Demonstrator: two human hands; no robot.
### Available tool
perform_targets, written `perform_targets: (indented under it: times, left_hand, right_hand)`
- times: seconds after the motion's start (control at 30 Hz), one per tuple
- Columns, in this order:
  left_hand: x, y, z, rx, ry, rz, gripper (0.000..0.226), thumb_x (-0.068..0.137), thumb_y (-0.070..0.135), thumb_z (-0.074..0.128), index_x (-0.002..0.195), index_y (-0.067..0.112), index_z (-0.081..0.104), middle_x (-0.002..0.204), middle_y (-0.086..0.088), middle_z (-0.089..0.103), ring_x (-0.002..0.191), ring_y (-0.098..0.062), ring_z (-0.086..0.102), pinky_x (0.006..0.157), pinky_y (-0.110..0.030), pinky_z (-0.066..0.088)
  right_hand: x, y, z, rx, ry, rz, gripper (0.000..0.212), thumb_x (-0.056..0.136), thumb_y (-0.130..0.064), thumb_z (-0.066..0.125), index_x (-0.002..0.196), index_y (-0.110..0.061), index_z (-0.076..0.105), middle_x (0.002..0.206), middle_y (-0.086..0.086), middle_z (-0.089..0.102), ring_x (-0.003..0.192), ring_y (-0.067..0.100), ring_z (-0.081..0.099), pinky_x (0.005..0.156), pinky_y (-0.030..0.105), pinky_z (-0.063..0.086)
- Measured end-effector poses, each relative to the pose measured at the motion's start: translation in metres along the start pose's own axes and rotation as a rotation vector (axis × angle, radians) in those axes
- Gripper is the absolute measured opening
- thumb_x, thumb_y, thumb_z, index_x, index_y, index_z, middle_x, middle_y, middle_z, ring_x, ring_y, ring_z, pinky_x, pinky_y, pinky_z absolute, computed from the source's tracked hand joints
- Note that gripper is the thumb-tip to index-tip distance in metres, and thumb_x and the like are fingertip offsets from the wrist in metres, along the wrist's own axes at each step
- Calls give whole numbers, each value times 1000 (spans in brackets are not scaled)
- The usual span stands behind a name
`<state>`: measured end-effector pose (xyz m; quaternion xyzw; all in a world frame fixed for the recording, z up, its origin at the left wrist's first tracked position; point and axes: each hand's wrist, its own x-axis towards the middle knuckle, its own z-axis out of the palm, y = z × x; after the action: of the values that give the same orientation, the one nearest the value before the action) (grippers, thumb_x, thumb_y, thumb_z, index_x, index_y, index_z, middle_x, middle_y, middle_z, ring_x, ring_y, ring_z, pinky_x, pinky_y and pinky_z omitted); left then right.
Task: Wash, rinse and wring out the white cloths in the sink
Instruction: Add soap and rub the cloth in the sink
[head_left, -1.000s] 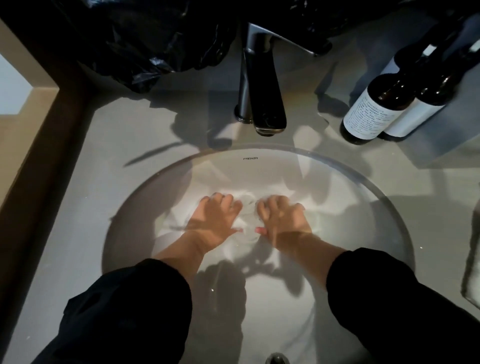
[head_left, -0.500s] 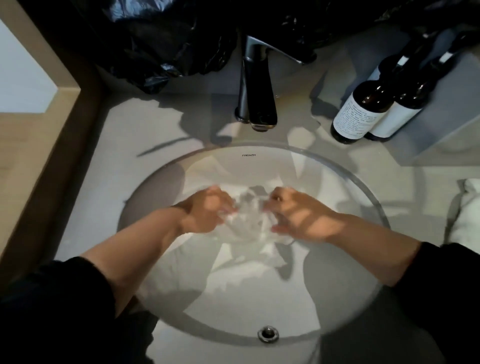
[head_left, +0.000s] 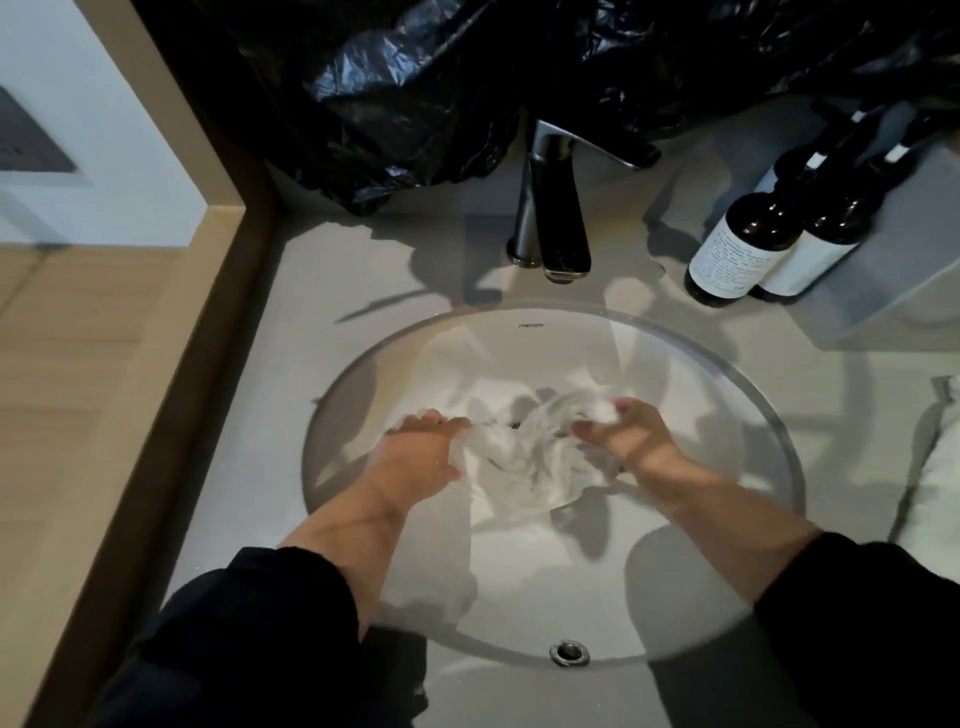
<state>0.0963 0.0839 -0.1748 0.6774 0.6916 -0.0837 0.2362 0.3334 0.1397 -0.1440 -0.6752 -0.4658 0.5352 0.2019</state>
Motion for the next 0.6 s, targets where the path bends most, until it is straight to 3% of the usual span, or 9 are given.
perform_targets:
  times: [0.1,0.13,0.2,0.23,0.3,0.37,0.53,0.6]
  left_hand:
    - [4,6,-3,-125,99,-24,47,88,27,60,134,22,51,132,-3,53,123,-23,51,103,-33,41]
    - [5,6,-3,-148,115,-44,42,86,25,63,127,18,57,128,-4,58,119,-23,54,100,-31,43]
    - [6,4,-2,-169,94,-96,30,83,24,68,112,15,64,115,-4,64,108,-22,59,89,-25,44]
    - [6,3,-1,-161,84,-99,27,82,24,69,107,16,65,110,-3,65,104,-21,60,83,-23,42]
    - [8,-1,2,-148,70,-94,20,81,27,67,100,19,65,102,-1,65,99,-21,62,79,-23,41]
    - [11,-2,2,-123,73,-67,20,81,33,63,96,20,65,98,-1,66,98,-22,63,82,-27,48]
    - [12,-2,-6,-133,34,-63,31,87,34,59,112,17,63,114,-4,64,110,-23,58,95,-32,46]
    - [13,-3,-6,-166,53,-103,29,86,32,59,111,20,65,116,-4,65,112,-24,58,95,-30,46]
  right_hand:
    - [-23,-6,33,-461,-139,-522,28,82,-32,72,106,-28,58,110,0,52,105,17,49,94,24,40]
    - [-25,-2,45,-610,-184,-624,31,85,-42,62,112,-27,60,123,4,47,114,21,44,99,26,37]
    - [-21,17,68,-859,-130,-783,48,86,-52,41,116,-22,62,132,12,50,117,31,50,92,41,47]
    - [-14,26,77,-990,-52,-844,48,86,-51,37,112,-21,65,125,13,57,109,33,57,83,44,51]
    - [-1,25,94,-1139,31,-826,43,85,-47,37,99,-20,67,102,10,64,89,32,63,75,44,51]
    - [14,17,109,-1111,73,-777,36,85,-42,42,93,-17,66,86,9,61,76,30,60,70,40,49]
    - [35,-7,116,-1153,73,-583,37,88,-49,33,105,-26,57,104,1,55,95,24,55,81,36,42]
    - [34,-13,113,-1088,70,-518,40,89,-47,29,99,-25,60,99,1,57,94,23,58,77,33,42]
